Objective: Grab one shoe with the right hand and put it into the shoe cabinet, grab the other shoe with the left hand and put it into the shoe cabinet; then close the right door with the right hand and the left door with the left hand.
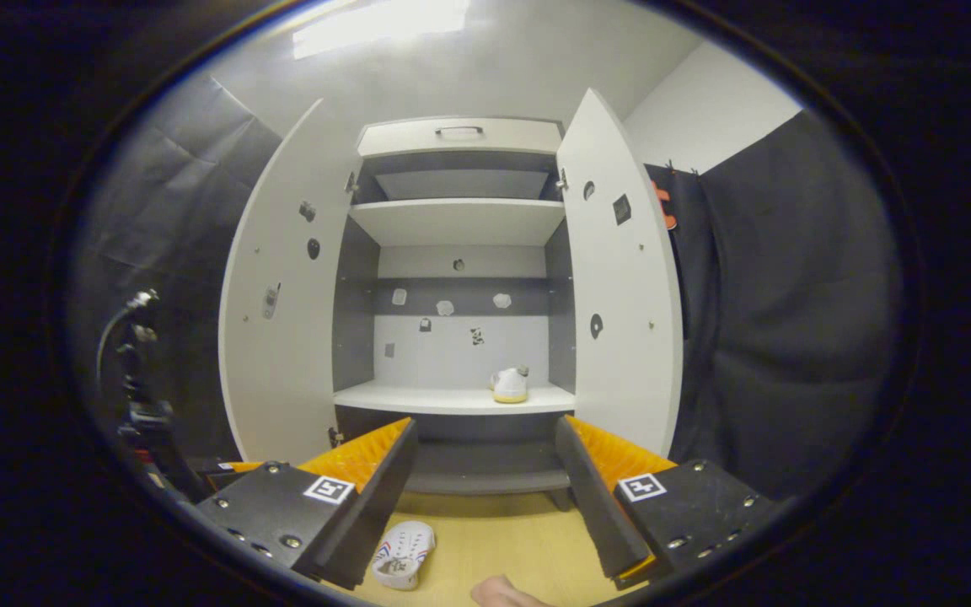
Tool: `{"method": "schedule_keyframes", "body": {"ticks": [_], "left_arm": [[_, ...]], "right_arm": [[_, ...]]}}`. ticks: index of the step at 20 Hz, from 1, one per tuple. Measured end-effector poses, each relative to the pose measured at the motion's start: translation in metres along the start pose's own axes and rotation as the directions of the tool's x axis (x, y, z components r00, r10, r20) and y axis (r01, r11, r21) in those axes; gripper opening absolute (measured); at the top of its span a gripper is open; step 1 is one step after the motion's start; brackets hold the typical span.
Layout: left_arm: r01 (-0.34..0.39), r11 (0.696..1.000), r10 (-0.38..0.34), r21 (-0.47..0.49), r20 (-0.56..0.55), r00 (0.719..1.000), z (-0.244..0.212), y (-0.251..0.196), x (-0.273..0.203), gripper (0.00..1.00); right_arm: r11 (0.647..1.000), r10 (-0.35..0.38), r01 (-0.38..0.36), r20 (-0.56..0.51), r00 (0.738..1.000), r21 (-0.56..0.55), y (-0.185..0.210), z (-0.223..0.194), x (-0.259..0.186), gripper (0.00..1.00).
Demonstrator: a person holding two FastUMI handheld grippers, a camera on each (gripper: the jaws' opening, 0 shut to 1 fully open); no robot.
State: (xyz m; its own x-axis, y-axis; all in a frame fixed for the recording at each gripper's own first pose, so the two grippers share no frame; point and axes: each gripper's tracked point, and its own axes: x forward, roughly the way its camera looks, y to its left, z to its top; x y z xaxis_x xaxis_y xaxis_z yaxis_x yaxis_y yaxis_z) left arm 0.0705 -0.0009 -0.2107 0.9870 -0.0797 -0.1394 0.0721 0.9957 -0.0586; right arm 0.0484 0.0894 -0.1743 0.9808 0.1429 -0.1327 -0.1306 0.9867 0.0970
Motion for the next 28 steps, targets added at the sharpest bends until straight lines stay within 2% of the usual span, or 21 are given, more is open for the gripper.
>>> {"method": "schedule_keyframes", "body": {"ticks": [3,5,8,10,12,14,16,17,18,20,21,22,23,24,25,26,27,28], "left_arm": [[-0.009,0.997,0.001,-0.070,-0.117,0.993,-0.060,0.012,0.033,0.92],[-0.008,0.996,-0.012,-0.087,-0.224,0.975,-0.105,0.013,0.053,0.93],[0.014,0.998,-0.035,-0.058,-0.364,0.931,-0.161,0.015,0.067,0.91],[-0.027,0.999,0.014,-0.027,-0.410,0.912,-0.182,0.025,0.072,0.89],[-0.050,0.999,0.047,0.005,-0.440,0.897,-0.201,0.033,0.075,0.89],[-0.036,0.999,0.050,0.038,-0.466,0.884,-0.218,0.036,0.073,0.89],[-0.046,0.999,0.051,0.022,-0.451,0.891,-0.219,0.041,0.078,0.88],[-0.067,0.998,0.070,0.022,-0.461,0.885,-0.223,0.045,0.081,0.87],[-0.089,0.996,0.093,0.032,-0.496,0.863,-0.233,0.055,0.079,0.88],[-0.121,0.992,0.099,-0.017,-0.466,0.879,-0.228,0.054,0.082,0.98],[-0.125,0.992,0.101,-0.019,-0.475,0.874,-0.231,0.055,0.080,1.00],[-0.121,0.992,0.098,-0.021,-0.463,0.881,-0.230,0.055,0.080,1.00],[-0.082,0.996,0.064,-0.018,-0.470,0.881,-0.231,0.048,0.082,1.00],[-0.001,0.999,-0.017,-0.038,-0.472,0.881,-0.233,0.031,0.088,1.00],[0.013,1.000,-0.013,-0.002,-0.475,0.880,-0.232,0.030,0.085,0.78],[0.008,1.000,-0.003,0.007,-0.466,0.885,-0.232,0.032,0.088,0.56],[-0.009,1.000,0.016,0.017,-0.480,0.877,-0.234,0.034,0.085,0.34],[-0.020,0.999,0.039,0.045,-0.479,0.877,-0.233,0.035,0.082,0.29]], "right_arm": [[0.997,0.013,-0.016,0.046,0.999,0.078,0.002,0.010,-0.027,0.99],[0.998,0.024,-0.027,0.054,0.998,0.062,0.003,0.009,-0.029,0.98],[1.000,0.012,-0.012,0.047,0.999,-0.003,0.002,0.003,-0.030,0.98],[0.999,0.040,-0.040,0.031,0.999,0.012,0.010,-0.003,-0.030,0.98],[0.998,0.061,-0.062,0.027,0.998,0.031,0.013,-0.004,-0.031,0.98],[0.998,0.057,-0.058,0.029,0.998,0.017,0.010,-0.005,-0.031,0.98],[0.998,0.057,-0.057,0.034,0.998,0.004,0.013,-0.005,-0.034,0.98],[0.998,0.068,-0.068,0.035,0.997,0.002,0.017,-0.005,-0.035,0.98],[0.997,0.081,-0.081,0.032,0.996,0.001,0.021,-0.006,-0.036,0.99],[0.996,0.088,-0.088,0.032,0.996,0.013,0.023,-0.008,-0.038,0.99],[0.996,0.088,-0.088,0.037,0.995,0.015,0.022,-0.007,-0.039,0.98],[0.996,0.086,-0.086,0.038,0.996,0.014,0.022,-0.008,-0.038,0.98],[0.996,0.084,-0.085,0.036,0.996,0.017,0.021,-0.010,-0.038,0.98],[0.996,0.089,-0.089,0.031,0.996,0.020,0.023,-0.012,-0.038,0.98],[0.995,0.093,-0.094,0.025,0.995,0.023,0.024,-0.014,-0.037,0.98],[0.995,0.096,-0.096,0.018,0.995,0.022,0.023,-0.017,-0.038,0.98],[0.996,0.092,-0.092,0.017,0.996,0.020,0.020,-0.017,-0.039,0.98],[0.996,0.091,-0.091,0.017,0.996,0.018,0.019,-0.018,-0.039,0.98]]}}
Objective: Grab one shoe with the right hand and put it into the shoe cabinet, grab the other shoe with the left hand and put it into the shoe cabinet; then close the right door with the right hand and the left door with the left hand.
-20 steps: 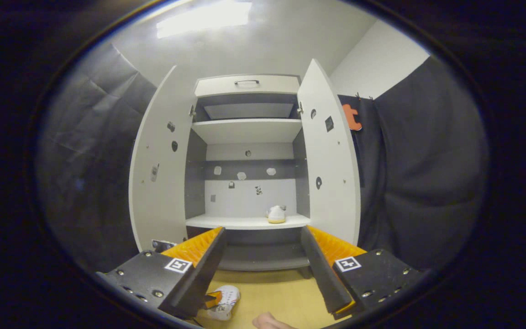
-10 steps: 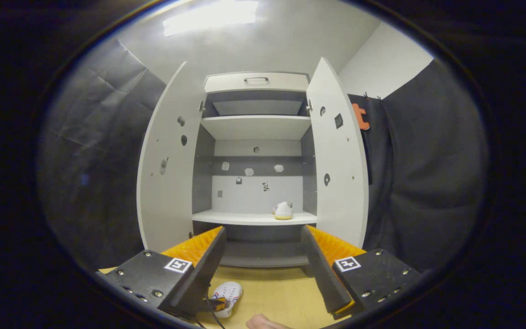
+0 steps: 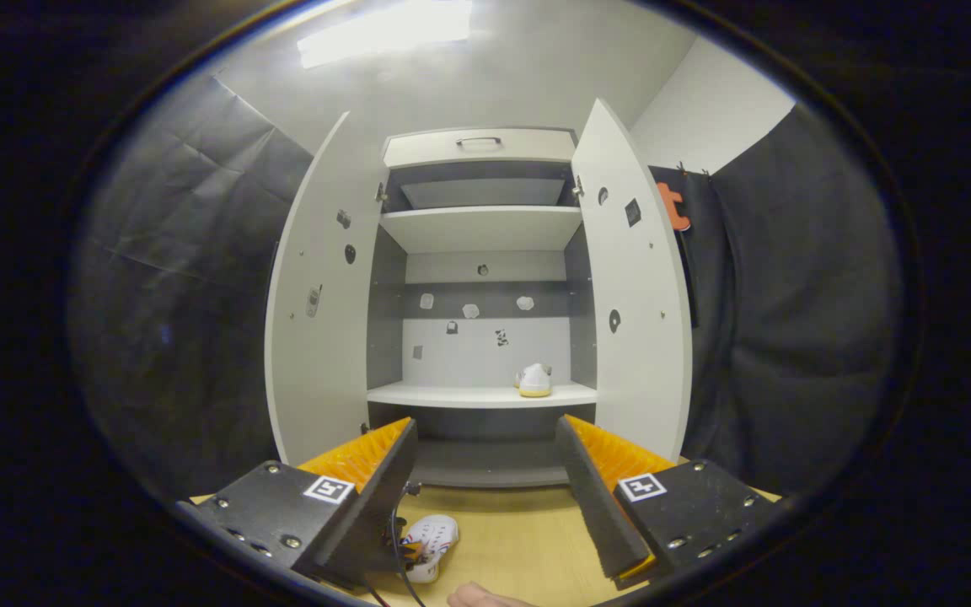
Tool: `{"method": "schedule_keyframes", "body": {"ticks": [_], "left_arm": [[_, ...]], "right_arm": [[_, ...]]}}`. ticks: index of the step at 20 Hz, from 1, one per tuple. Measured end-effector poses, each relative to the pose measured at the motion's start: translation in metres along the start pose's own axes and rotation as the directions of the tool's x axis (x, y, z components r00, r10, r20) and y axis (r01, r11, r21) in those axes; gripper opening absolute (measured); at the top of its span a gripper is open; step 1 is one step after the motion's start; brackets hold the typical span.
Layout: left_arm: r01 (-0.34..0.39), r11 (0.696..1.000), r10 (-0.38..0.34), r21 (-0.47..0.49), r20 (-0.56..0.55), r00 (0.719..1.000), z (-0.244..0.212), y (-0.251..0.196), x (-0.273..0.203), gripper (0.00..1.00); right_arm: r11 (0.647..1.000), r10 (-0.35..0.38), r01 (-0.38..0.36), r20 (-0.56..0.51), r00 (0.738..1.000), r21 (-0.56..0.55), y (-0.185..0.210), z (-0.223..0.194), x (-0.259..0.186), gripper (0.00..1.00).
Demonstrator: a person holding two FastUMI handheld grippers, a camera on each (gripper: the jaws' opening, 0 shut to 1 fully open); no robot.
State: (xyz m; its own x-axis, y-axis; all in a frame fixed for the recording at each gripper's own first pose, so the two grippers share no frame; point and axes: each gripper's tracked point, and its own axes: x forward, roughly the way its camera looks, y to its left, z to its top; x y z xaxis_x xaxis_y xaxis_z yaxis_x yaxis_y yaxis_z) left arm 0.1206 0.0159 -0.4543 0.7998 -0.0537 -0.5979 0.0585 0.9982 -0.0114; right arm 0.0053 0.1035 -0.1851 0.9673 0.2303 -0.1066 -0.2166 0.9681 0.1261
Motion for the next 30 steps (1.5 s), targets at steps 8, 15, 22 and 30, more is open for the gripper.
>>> {"method": "schedule_keyframes", "body": {"ticks": [8,15,22,30], "left_arm": [[-0.088,0.980,0.065,0.179,0.133,0.989,0.042,-0.006,-0.037,0.01],[-0.107,0.978,0.055,0.177,0.275,0.960,0.101,-0.016,-0.111,0.01],[-0.110,0.982,0.034,0.153,0.434,0.900,0.189,-0.016,-0.175,0.01],[-0.132,0.988,0.071,0.082,0.515,0.854,0.288,-0.007,-0.205,0.01]], "right_arm": [[1.000,-0.025,0.025,0.010,1.000,-0.004,-0.018,-0.004,-0.009,0.97],[0.995,-0.094,0.093,0.017,0.995,0.033,-0.051,-0.008,-0.016,0.98],[0.993,-0.113,0.113,0.004,0.994,0.023,-0.068,-0.015,-0.027,0.98],[0.994,-0.108,0.107,0.032,0.994,0.029,-0.083,-0.013,-0.047,0.98]]}}
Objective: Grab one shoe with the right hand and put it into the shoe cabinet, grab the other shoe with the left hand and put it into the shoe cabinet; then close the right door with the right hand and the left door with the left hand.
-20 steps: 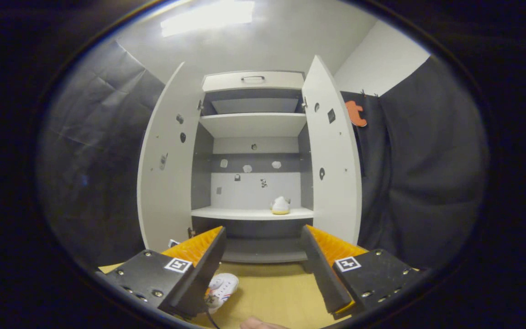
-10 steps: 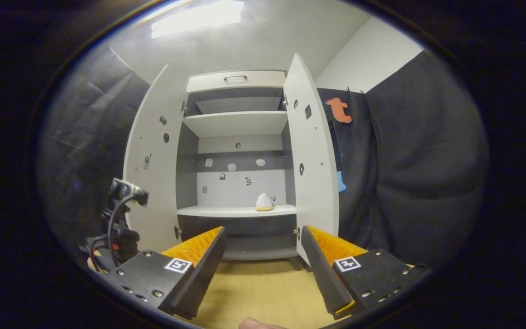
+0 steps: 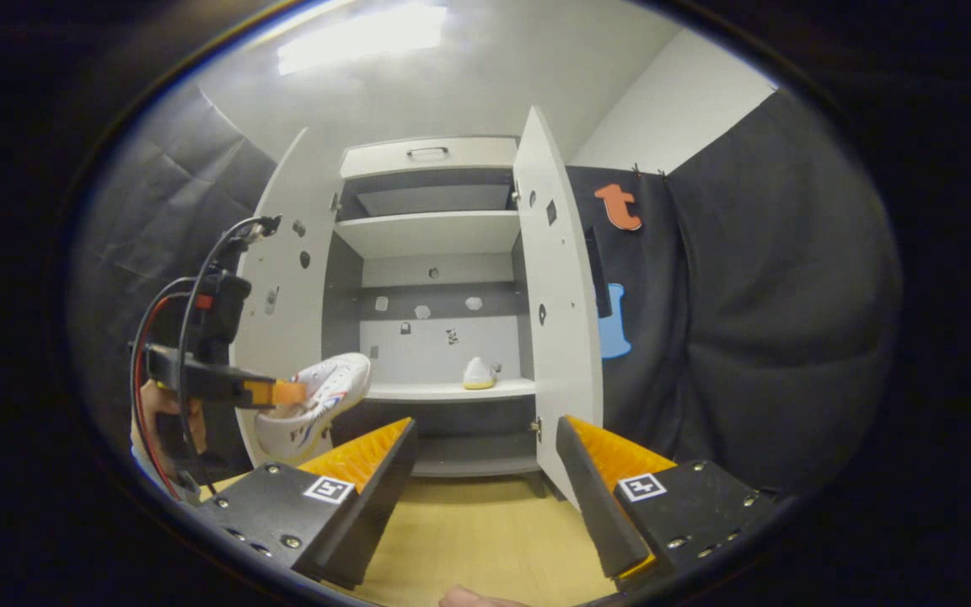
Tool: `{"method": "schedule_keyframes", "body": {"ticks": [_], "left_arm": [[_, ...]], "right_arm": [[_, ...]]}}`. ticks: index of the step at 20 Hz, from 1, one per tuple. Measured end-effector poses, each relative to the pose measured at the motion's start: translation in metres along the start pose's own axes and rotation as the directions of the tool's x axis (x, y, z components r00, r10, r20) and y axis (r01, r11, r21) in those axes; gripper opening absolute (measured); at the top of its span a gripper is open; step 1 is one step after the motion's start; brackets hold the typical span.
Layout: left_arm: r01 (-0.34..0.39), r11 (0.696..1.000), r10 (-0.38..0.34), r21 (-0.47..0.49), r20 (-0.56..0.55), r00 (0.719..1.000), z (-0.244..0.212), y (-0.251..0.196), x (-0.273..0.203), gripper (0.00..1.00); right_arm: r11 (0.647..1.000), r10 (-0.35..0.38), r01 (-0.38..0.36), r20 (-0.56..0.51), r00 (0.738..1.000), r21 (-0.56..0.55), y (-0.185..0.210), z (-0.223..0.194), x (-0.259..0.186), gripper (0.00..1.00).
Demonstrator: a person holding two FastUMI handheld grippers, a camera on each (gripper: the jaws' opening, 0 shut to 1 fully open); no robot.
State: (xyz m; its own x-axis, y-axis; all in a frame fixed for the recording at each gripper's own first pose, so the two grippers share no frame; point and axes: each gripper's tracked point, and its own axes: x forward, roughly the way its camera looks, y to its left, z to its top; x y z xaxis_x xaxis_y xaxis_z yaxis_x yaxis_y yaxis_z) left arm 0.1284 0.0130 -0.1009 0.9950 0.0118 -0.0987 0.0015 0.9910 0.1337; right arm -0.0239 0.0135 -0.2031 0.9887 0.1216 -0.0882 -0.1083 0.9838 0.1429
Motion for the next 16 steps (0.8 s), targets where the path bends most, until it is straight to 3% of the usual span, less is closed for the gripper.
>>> {"method": "schedule_keyframes", "body": {"ticks": [4,8,12,16], "left_arm": [[-0.031,0.999,0.033,-0.045,0.041,0.999,0.050,0.011,0.034,0.00],[-0.055,0.987,0.051,-0.154,-0.034,0.998,0.075,0.020,0.086,0.02],[-0.137,0.984,0.138,-0.113,0.003,0.990,0.099,0.029,0.151,0.02],[-0.169,0.983,0.172,-0.073,0.037,0.984,0.104,0.033,0.217,0.03]], "right_arm": [[1.000,-0.006,0.006,0.007,1.000,0.018,-0.010,0.001,-0.007,0.98],[1.000,0.009,-0.011,0.064,0.998,0.026,-0.012,0.018,-0.017,0.98],[0.998,0.057,-0.058,0.055,0.997,0.018,-0.005,0.011,-0.027,0.98],[0.995,0.097,-0.097,0.081,0.992,-0.004,0.000,0.018,-0.030,0.98]]}}
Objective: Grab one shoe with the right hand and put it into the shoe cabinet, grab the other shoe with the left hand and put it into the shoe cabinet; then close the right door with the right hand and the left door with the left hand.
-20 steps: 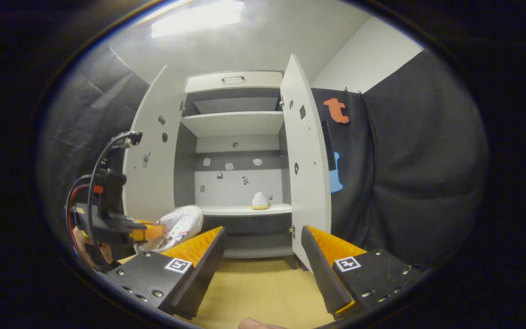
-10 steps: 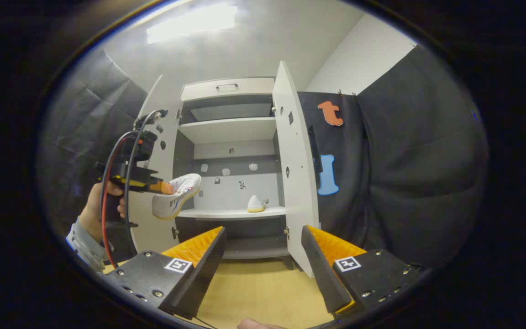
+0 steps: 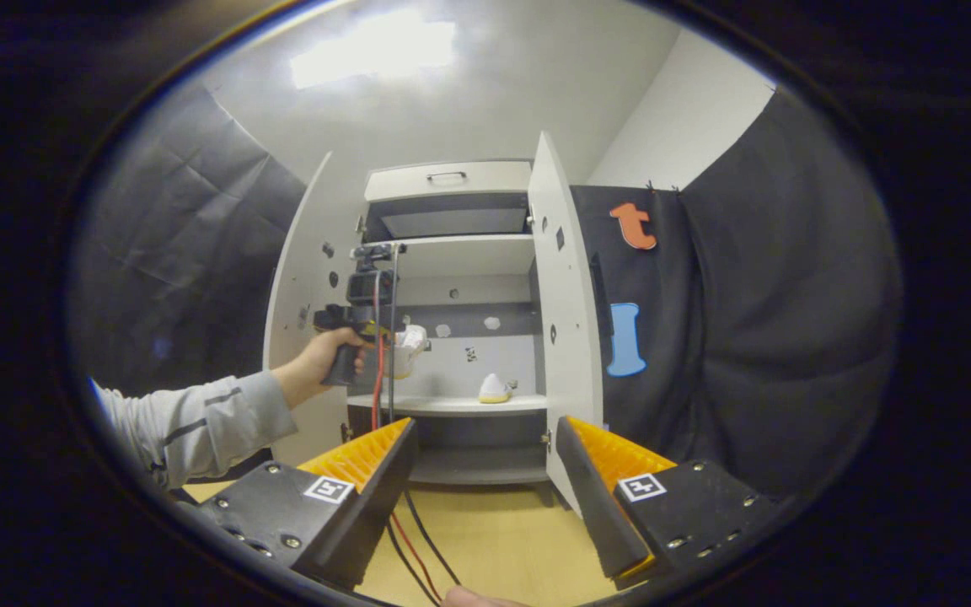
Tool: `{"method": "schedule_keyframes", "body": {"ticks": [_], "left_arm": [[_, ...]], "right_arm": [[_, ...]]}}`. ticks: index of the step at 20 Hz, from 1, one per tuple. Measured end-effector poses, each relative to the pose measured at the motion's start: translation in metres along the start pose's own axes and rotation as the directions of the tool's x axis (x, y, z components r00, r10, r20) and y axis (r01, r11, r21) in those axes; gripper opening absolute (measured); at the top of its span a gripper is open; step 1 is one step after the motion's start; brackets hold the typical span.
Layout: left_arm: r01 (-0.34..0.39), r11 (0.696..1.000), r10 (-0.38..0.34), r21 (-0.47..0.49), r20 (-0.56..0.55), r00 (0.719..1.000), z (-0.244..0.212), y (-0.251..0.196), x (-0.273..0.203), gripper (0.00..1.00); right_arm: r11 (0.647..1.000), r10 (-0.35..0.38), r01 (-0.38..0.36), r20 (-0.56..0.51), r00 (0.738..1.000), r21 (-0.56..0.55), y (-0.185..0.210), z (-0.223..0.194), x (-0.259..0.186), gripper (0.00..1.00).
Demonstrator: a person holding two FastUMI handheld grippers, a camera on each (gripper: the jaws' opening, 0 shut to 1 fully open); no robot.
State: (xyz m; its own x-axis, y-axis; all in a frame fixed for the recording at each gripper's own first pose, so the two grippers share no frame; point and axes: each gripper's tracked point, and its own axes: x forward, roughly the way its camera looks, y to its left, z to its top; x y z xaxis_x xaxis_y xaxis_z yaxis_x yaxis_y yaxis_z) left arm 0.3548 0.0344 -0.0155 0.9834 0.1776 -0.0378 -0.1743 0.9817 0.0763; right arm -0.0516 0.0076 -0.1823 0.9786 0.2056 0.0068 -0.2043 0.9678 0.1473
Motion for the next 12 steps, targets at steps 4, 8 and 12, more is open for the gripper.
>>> {"method": "schedule_keyframes", "body": {"ticks": [4,8,12], "left_arm": [[-0.086,0.996,0.088,0.033,-0.064,0.994,-0.028,0.003,0.046,0.02],[-0.036,0.997,0.044,0.061,-0.139,0.989,-0.056,-0.009,0.077,0.02],[-0.018,1.000,0.022,0.026,-0.158,0.987,-0.075,-0.012,0.089,0.06]], "right_arm": [[1.000,0.012,-0.012,-0.011,1.000,0.009,-0.004,-0.009,0.004,0.98],[0.999,-0.027,0.027,-0.027,0.999,0.016,-0.020,-0.016,0.012,0.98],[0.998,-0.056,0.056,-0.037,0.998,0.021,-0.033,-0.020,0.021,0.98]]}}
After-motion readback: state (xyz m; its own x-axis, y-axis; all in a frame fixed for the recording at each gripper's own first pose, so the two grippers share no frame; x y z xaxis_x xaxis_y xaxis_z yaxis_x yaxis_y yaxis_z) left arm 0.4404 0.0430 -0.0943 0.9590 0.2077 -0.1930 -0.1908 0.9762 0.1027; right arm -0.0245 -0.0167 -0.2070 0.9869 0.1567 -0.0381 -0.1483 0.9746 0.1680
